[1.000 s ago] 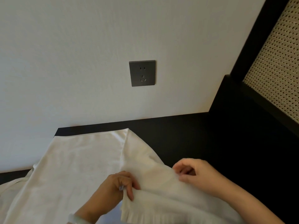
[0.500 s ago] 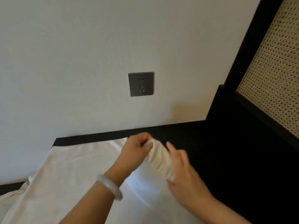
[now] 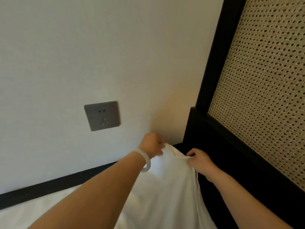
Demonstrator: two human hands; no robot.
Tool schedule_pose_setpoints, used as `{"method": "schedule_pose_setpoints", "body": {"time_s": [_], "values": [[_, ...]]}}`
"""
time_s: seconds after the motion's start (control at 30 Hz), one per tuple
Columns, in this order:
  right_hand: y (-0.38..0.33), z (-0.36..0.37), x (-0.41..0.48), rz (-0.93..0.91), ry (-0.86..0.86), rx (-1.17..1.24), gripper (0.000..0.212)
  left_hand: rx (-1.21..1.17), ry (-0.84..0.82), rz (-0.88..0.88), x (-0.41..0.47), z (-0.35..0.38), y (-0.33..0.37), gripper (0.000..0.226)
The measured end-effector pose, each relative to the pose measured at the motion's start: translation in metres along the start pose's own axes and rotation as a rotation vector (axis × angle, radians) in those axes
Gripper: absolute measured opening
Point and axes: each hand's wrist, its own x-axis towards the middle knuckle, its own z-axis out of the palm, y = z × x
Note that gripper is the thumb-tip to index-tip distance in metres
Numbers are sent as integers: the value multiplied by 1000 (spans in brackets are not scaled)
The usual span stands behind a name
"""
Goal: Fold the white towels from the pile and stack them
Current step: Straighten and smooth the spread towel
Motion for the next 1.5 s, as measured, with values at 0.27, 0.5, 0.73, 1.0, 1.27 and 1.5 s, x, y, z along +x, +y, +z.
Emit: {"method": "schedule_pose_setpoints", "body": {"time_s": [0.27,0.5,0.73,1.0,1.27,1.5], "values": [[12,38,11,-50,221,-304,50,167,-21,24,-5,38,-62,31],[12,33,21,-420,323,-867,41,445,76,214,-84,30,-84,36],[13,51,13,-926,308,-995,33,478,345,-135,-159,-6,-135,46],[-6,43,10,-701,223,-849,45,549,428,-350,-218,-7,-181,56],[22,92,-13,-466,-111,-774,60,548,281,-327,-237,-10,-199,92],[33,94,-6,-461,-26,-797,66,503,258,-378,-267,-31,-223,91]]}}
